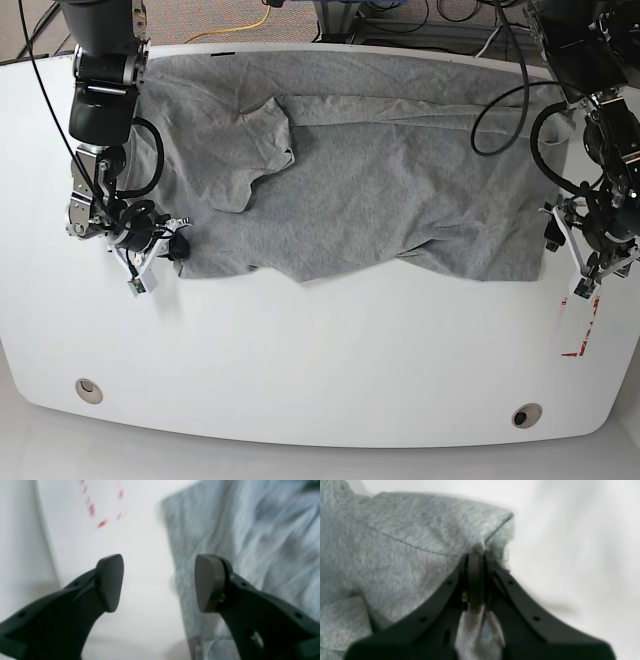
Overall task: Layout the t-shirt on the table in an organized manner, then fold the t-shirt properly
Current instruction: 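Move the left gripper to the opposite side edge and grasp it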
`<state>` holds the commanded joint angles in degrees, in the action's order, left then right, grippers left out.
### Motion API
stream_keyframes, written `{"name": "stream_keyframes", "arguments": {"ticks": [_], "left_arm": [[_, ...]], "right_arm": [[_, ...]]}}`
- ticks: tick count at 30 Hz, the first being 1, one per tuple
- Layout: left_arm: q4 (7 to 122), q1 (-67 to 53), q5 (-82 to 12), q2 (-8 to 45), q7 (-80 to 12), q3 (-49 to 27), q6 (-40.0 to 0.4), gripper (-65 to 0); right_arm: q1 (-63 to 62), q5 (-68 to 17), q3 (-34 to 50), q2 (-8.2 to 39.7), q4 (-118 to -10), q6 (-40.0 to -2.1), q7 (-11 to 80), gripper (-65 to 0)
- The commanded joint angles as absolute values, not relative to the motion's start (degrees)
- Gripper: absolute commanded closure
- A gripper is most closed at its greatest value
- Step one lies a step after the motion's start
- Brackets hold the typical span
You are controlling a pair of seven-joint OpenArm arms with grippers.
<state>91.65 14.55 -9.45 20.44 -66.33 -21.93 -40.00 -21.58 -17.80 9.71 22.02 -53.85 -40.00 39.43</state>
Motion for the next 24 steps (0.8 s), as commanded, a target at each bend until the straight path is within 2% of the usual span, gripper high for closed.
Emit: {"name": "stream_keyframes", "arguments": {"ticks": [4,7,15,24], "left_arm": [[83.9,17.4,-3.8,20.3,-60.3,-21.7,-40.0,-41.9],[73.5,21.2,-1.2,20.4,-54.6,-21.6,-40.0,-41.9],[53.6,29.0,-0.9,22.8,-45.1,-21.5,-40.0,-41.9],[41.6,34.0,-1.2,22.6,-39.3,-18.9,-40.0,-42.1]], "right_arm": [[-21.6,-17.9,9.7,22.0,-53.8,-40.0,39.4,0.0],[-21.6,-17.9,9.7,21.9,-53.8,-40.0,39.4,0.0],[-21.5,-17.9,9.7,21.9,-53.8,-40.0,39.4,0.0],[-21.5,-18.1,9.7,21.9,-53.8,-40.0,39.4,0.0]]}}
